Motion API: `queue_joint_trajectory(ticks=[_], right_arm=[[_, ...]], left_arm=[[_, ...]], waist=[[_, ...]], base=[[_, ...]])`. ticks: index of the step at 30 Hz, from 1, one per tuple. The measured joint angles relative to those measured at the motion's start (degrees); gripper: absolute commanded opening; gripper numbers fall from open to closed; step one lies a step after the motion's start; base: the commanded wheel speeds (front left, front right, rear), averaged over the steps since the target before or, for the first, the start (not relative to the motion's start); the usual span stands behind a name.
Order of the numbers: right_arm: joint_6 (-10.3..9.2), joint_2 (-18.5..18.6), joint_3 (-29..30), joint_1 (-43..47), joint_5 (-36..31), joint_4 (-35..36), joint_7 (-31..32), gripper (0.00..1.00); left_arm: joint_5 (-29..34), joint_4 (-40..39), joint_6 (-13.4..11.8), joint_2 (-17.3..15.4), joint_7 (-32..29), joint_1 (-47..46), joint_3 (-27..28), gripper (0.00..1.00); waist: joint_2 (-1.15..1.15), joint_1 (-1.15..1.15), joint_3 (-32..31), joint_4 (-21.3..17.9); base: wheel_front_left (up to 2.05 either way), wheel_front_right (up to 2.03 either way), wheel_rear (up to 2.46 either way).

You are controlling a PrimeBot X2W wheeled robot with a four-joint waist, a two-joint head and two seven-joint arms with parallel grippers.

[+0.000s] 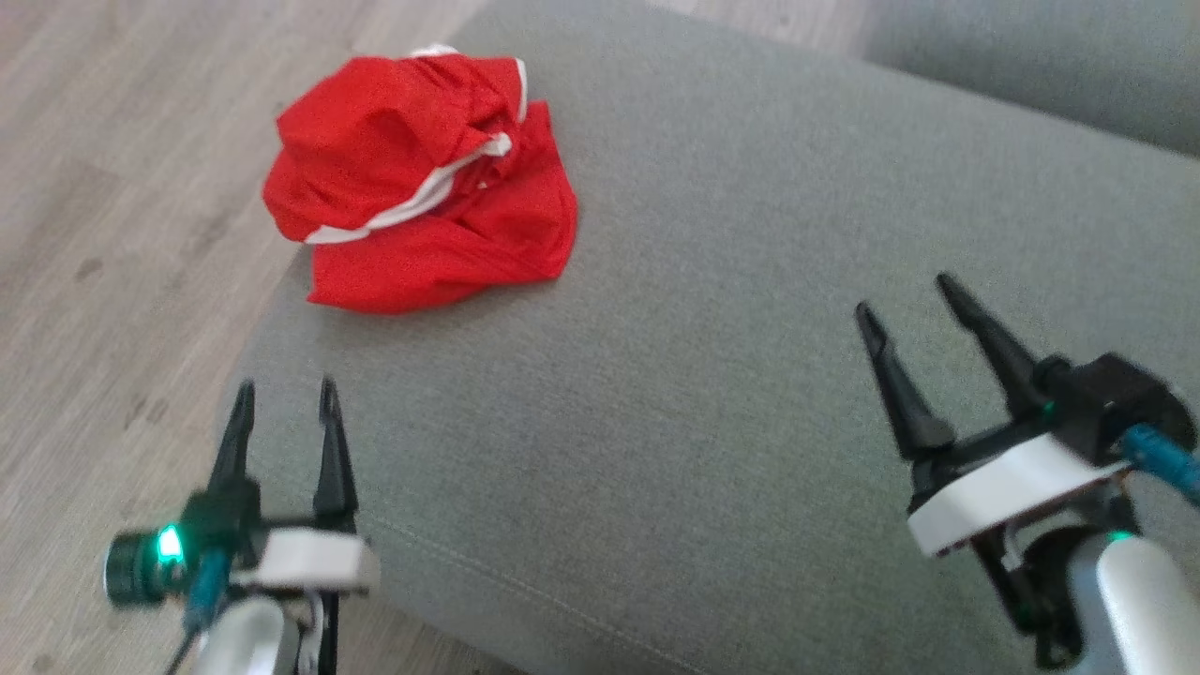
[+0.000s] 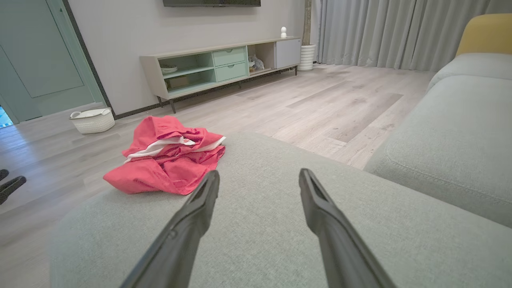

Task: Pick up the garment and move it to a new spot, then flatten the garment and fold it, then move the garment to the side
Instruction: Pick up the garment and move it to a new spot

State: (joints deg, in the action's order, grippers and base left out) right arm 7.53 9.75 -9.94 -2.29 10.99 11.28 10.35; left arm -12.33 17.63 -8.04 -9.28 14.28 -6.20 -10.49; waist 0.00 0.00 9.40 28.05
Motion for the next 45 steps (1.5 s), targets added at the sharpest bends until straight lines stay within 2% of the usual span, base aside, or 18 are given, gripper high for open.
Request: queue_joint_trajectory(ticks=[5,11,17,23,25,29,35,39,45], right_arm=[[0.00,2.5,1.7,-2.9,-0.4,3.8,2.8,1.00],[0.00,5.6,4.2,-6.7,-0.4,7.1,4.9,1.00],[0.00,5.7,6.1,-7.8,0.3,7.6,4.9,1.00],[0.00,5.7,6.6,-7.9,1.0,7.6,4.7,1.00],[0.00,5.7,6.6,-8.0,1.1,7.4,4.7,1.00],[0.00,5.5,6.6,-8.0,1.1,6.2,3.7,1.00],[0.00,4.0,7.0,-7.9,1.1,4.0,1.7,1.00],[0.00,2.3,6.9,-7.3,1.1,2.5,0.6,1.00],[0.00,-0.3,6.9,-4.5,1.1,0.3,-0.9,1.00]], left_arm=[[0.3,4.7,1.9,-0.2,-0.7,-10.3,-0.8,1.00],[0.2,15.5,5.6,-0.9,-4.7,-25.4,-1.2,1.00],[0.3,28.0,8.3,-3.4,-12.1,-36.9,-2.1,1.00],[-0.6,37.0,11.7,-5.2,-21.3,-44.8,-2.2,0.98],[-0.8,38.4,12.2,-5.7,-23.1,-46.7,-2.3,0.00],[-0.8,38.6,11.7,-6.8,-20.2,-48.6,-2.1,0.00],[-1.2,34.8,8.1,-8.4,-11.1,-48.6,-0.4,0.00],[-1.9,29.7,5.5,-8.6,-5.4,-46.5,1.3,0.00],[-3.6,17.4,1.7,-8.8,-2.3,-35.8,3.4,0.00]], waist=[[0.00,0.01,4.8,-1.3],[0.00,0.02,12.1,-3.3],[0.00,0.02,17.6,-6.1],[0.00,0.01,20.2,-8.8],[0.00,0.01,20.6,-9.4],[0.00,0.01,20.2,-10.2],[0.00,0.00,16.6,-10.7],[0.00,-0.01,12.9,-11.0],[0.00,-0.01,6.4,-11.9]], base=[[0.00,0.00,0.00],[0.00,0.00,0.00],[0.00,0.00,0.00],[0.00,0.00,0.00],[0.00,0.00,0.00],[0.00,0.00,0.00],[0.00,0.00,0.00],[0.00,0.00,0.00],[0.00,0.00,0.00]])
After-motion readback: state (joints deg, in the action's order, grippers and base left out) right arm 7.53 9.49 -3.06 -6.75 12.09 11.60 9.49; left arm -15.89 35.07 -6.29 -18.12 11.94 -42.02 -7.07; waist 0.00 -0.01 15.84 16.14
